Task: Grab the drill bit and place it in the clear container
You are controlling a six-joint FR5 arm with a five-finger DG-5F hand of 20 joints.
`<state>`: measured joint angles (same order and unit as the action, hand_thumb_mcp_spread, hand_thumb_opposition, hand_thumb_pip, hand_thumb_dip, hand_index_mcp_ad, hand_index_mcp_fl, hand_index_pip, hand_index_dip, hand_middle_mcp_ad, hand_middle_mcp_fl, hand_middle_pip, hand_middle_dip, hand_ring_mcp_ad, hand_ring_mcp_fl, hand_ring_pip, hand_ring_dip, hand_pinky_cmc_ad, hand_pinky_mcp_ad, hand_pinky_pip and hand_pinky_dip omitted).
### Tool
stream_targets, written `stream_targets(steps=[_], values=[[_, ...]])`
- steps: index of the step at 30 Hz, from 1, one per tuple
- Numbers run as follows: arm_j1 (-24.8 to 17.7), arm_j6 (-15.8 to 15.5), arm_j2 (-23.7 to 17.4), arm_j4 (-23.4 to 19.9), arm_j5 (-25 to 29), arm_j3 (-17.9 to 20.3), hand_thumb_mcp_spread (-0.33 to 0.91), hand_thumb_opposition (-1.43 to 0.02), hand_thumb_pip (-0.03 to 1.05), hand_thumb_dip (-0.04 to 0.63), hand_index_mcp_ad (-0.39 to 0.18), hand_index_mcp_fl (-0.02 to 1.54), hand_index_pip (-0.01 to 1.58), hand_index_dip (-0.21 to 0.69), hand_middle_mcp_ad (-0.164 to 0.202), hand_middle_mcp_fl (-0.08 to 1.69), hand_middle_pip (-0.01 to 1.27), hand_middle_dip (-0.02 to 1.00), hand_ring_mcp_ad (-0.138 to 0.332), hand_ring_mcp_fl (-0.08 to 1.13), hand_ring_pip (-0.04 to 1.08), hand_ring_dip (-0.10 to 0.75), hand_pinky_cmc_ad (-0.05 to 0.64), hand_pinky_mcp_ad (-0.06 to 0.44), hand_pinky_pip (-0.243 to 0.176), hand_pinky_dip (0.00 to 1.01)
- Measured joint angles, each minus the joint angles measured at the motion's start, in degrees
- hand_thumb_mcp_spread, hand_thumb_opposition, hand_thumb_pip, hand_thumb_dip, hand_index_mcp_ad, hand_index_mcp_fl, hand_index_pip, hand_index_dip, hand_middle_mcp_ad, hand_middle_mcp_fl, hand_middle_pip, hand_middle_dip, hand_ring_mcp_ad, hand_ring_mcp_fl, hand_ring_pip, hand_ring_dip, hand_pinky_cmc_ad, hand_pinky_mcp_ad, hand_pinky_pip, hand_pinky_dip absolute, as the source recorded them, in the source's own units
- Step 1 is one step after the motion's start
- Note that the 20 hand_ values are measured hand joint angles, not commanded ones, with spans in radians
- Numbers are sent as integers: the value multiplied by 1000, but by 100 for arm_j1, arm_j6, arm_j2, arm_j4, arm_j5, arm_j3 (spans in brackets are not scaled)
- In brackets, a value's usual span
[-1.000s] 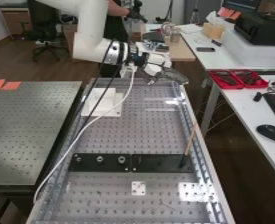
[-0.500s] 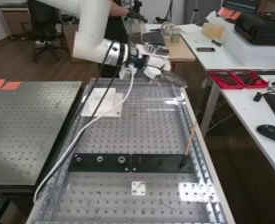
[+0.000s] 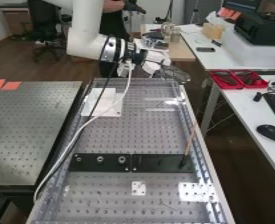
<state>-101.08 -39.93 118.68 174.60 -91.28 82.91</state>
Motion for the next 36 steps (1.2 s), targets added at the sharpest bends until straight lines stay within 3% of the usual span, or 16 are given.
stream_targets(steps=[4, 7, 9, 15, 25, 36], values=[[151, 57, -323, -103, -40, 144, 483, -834, 562, 295, -120, 475, 705, 347, 52, 229, 119, 253, 197, 31, 108, 87, 316, 150, -51, 138], [324, 116, -644, -144, -53, 261, 471, -827, 562, 295, -120, 478, 494, 347, 52, 229, 119, 253, 201, 26, 108, 87, 314, 150, -51, 138], [492, 213, -923, -156, -27, 364, 442, -812, 494, 295, -120, 520, 354, 354, 52, 227, 119, 253, 201, 26, 110, 87, 314, 150, -49, 138], [737, 488, -1468, -240, 207, 647, 412, -775, 394, 250, -103, 613, 162, 480, 52, 227, 119, 253, 197, 31, 110, 87, 302, 150, -63, 199], [863, 638, -1812, -242, 454, 823, 393, -759, 314, 176, -103, 637, 68, 606, 56, 227, 119, 253, 201, 30, 110, 87, 302, 152, -63, 278], [949, 685, -1985, -246, 209, 800, 393, -761, 291, 152, -115, 691, 56, 646, 51, 227, 119, 253, 197, 30, 113, 87, 302, 150, -75, 321]])
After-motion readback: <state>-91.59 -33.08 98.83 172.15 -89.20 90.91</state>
